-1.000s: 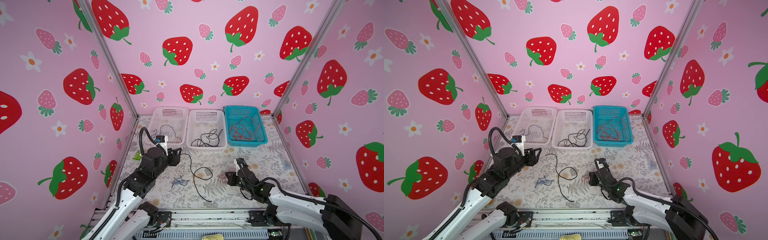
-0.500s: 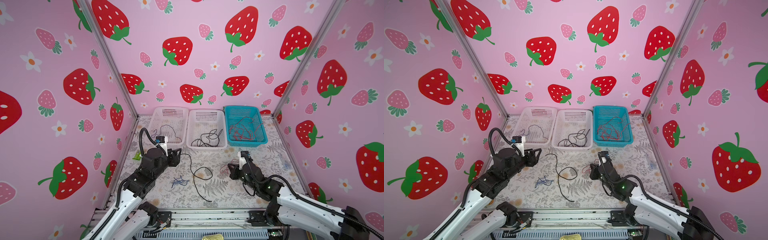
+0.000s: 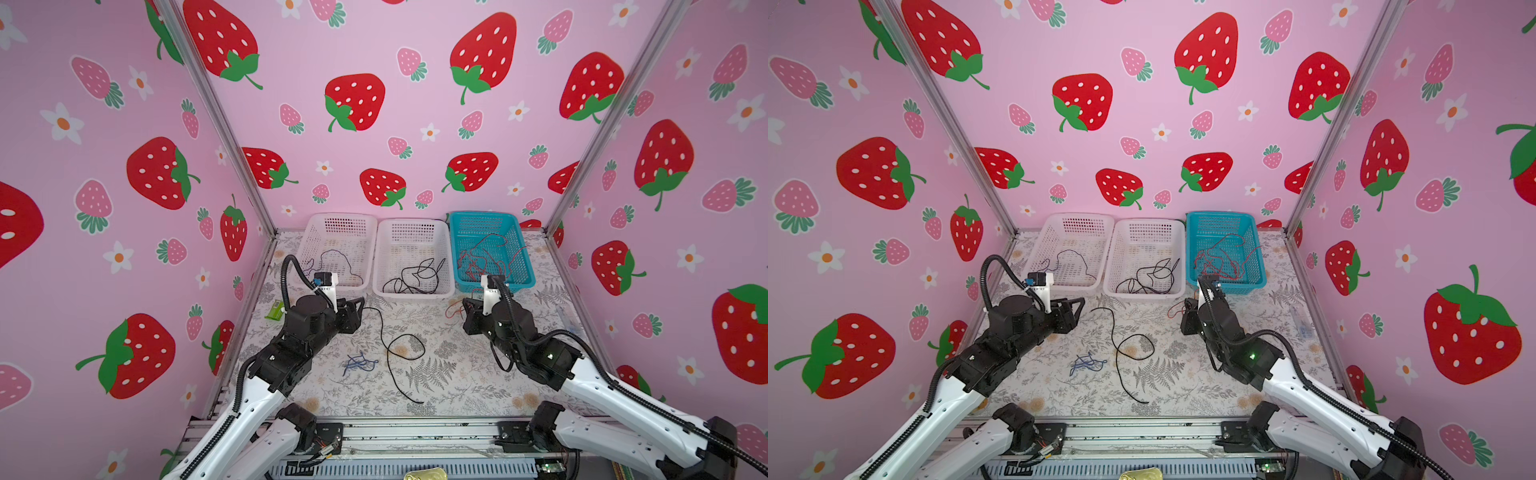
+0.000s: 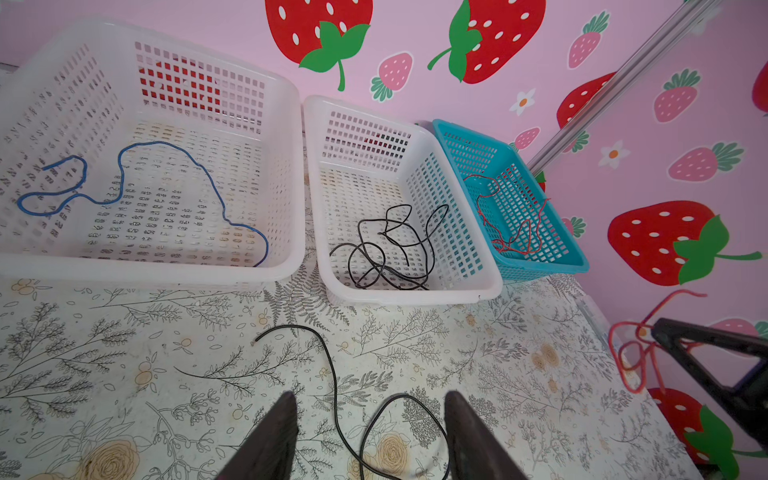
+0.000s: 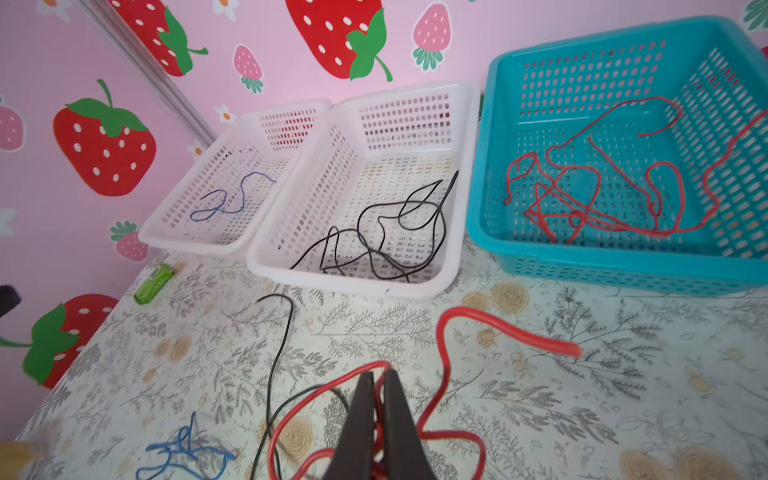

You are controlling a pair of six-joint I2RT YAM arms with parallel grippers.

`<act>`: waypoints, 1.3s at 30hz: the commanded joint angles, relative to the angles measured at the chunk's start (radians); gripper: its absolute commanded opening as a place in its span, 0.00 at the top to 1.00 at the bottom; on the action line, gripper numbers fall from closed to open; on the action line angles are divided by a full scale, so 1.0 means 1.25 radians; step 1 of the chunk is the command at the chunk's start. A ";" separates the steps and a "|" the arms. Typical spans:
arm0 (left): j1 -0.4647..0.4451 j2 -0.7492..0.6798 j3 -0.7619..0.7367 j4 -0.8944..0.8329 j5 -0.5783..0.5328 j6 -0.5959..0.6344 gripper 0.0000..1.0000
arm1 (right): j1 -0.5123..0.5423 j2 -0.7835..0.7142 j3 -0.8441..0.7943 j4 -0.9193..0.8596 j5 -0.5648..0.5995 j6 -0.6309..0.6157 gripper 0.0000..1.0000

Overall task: Untangle the cables
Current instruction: 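Lift the red wire with the right gripper and carry it toward the teal basket, then lower the red wire into the teal basket and open the right gripper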

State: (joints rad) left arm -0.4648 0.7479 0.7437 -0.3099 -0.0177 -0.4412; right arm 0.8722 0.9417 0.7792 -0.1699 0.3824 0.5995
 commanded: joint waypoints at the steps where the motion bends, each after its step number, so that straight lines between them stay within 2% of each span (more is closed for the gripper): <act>1: 0.000 -0.002 -0.006 0.025 0.009 0.005 0.41 | -0.076 0.044 0.065 -0.053 -0.014 -0.054 1.00; 5: 0.001 0.002 -0.003 0.024 0.014 0.003 0.42 | -0.179 0.102 0.139 -0.053 -0.077 -0.090 1.00; 8: 0.001 0.002 -0.004 0.023 0.014 0.006 0.42 | -0.236 0.149 0.190 -0.053 -0.090 -0.110 1.00; 16: 0.008 0.009 -0.004 0.027 0.025 0.003 0.42 | -0.398 0.288 0.281 -0.042 -0.164 -0.115 1.00; 22: 0.009 0.009 -0.004 0.025 0.030 0.003 0.42 | -0.518 0.397 0.321 -0.029 -0.171 -0.112 1.00; 29: 0.011 0.014 -0.002 0.027 0.041 0.001 0.42 | -0.580 0.565 0.387 -0.020 -0.153 -0.110 1.00; 34: 0.012 0.014 -0.004 0.028 0.046 0.001 0.42 | -0.608 0.638 0.398 0.016 -0.112 -0.099 1.00; 39: 0.013 0.021 -0.002 0.028 0.053 0.000 0.42 | -0.615 0.721 0.442 0.025 -0.148 -0.109 1.00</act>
State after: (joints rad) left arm -0.4549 0.7723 0.7433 -0.2935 0.0383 -0.4416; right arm 0.1112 1.8053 1.2854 -0.1684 0.2077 0.4706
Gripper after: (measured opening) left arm 0.580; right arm 0.073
